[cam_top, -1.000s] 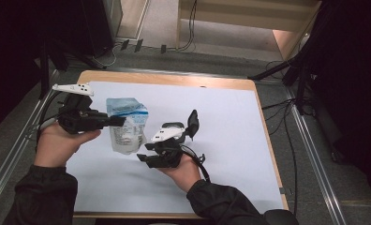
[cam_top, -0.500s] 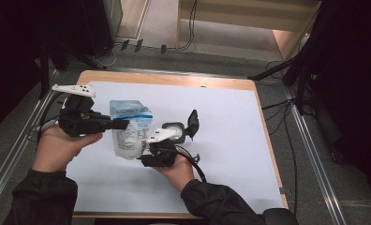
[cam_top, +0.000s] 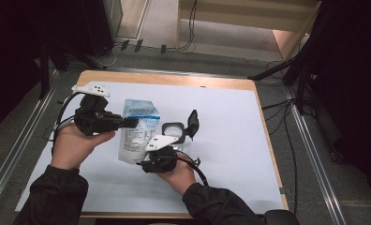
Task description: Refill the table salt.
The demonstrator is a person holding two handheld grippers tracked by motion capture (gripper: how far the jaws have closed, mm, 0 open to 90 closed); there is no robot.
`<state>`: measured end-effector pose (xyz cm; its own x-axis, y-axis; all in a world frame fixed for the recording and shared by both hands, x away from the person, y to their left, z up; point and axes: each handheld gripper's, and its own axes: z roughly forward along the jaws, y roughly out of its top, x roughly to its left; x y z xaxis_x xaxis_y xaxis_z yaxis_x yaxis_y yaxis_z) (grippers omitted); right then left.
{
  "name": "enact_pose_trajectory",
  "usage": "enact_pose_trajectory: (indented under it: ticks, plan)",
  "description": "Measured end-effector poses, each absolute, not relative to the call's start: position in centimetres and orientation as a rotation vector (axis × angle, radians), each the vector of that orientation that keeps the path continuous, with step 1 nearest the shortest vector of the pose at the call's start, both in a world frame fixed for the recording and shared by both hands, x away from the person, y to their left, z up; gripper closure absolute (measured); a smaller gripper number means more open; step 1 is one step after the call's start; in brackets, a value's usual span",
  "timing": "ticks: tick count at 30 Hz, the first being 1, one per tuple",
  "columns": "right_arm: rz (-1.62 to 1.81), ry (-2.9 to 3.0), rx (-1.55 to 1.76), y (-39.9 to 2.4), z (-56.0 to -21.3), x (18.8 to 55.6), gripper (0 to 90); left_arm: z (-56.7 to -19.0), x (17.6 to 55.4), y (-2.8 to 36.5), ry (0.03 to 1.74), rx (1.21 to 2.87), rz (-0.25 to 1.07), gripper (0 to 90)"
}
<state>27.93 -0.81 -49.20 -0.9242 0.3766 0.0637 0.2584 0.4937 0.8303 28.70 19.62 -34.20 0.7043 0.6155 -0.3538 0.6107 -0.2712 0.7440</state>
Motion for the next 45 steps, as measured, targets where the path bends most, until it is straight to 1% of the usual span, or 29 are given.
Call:
enact_pose_trajectory:
  ticks: [3, 5, 10, 12, 14, 19, 22, 26, 28, 31, 32, 33, 34, 38, 42, 45]
  plan:
    - [1.414, 2.6, 0.535, -0.9, -49.2, 27.7, 55.1, -34.5, 28.9, 19.3, 0.938, 1.944, 0.0, 87.6]
    - [1.433, 2.603, 0.537, -1.0, -49.2, 27.7, 56.6, -34.7, 29.1, 19.0, 0.934, 1.941, -0.008, 86.9]
    - [1.473, 2.626, 0.551, -1.1, -49.3, 27.6, 56.4, -34.7, 29.5, 18.5, 0.93, 1.956, -0.002, 89.0]
    - [1.474, 2.618, 0.558, -1.2, -49.3, 27.6, 54.8, -34.8, 29.5, 18.3, 0.935, 1.954, 0.011, 89.1]
    - [1.456, 2.601, 0.563, -1.2, -49.3, 27.5, 55.5, -34.9, 29.7, 18.0, 0.922, 1.946, -0.009, 88.9]
    - [1.465, 2.615, 0.582, -1.3, -49.5, 27.4, 57.4, -35.3, 29.9, 17.4, 0.909, 1.96, 0.0, 86.6]
    - [1.476, 2.617, 0.599, -1.5, -49.6, 27.6, 58.1, -35.9, 30.1, 17.1, 0.898, 1.991, -0.011, 82.5]
    - [1.501, 2.623, 0.616, -1.8, -49.5, 27.7, 58.5, -36.0, 30.2, 16.9, 0.907, 1.988, -0.01, 88.3]
    - [1.512, 2.631, 0.613, -1.8, -49.5, 27.8, 56.6, -36.1, 30.1, 16.8, 0.918, 1.996, 0.013, 88.8]
    - [1.481, 2.599, 0.586, -1.6, -49.5, 27.3, 45.8, -36.2, 30.2, 16.7, 0.944, 2.032, 0.033, 89.1]
    - [1.479, 2.591, 0.576, -1.6, -49.5, 27.1, 44.3, -36.2, 30.2, 16.7, 0.945, 2.028, 0.03, 89.0]
    - [1.478, 2.583, 0.571, -1.5, -49.4, 27.0, 45.2, -36.3, 30.2, 16.6, 0.938, 2.024, 0.024, 89.1]
    - [1.493, 2.594, 0.548, -1.5, -49.4, 26.8, 50.5, -36.3, 30.3, 16.5, 0.932, 2.021, 0.018, 89.1]
    - [1.515, 2.599, 0.548, -1.4, -49.4, 26.6, 52.2, -36.5, 30.3, 15.9, 0.93, 2.02, 0.028, 88.7]
    - [1.514, 2.598, 0.575, -1.7, -49.7, 26.7, 53.8, -37.1, 30.7, 15.9, 0.928, 1.997, -0.02, 87.3]
    - [1.523, 2.599, 0.595, -1.8, -49.8, 26.9, 54.4, -37.6, 30.9, 15.7, 0.939, 1.994, -0.027, 86.9]
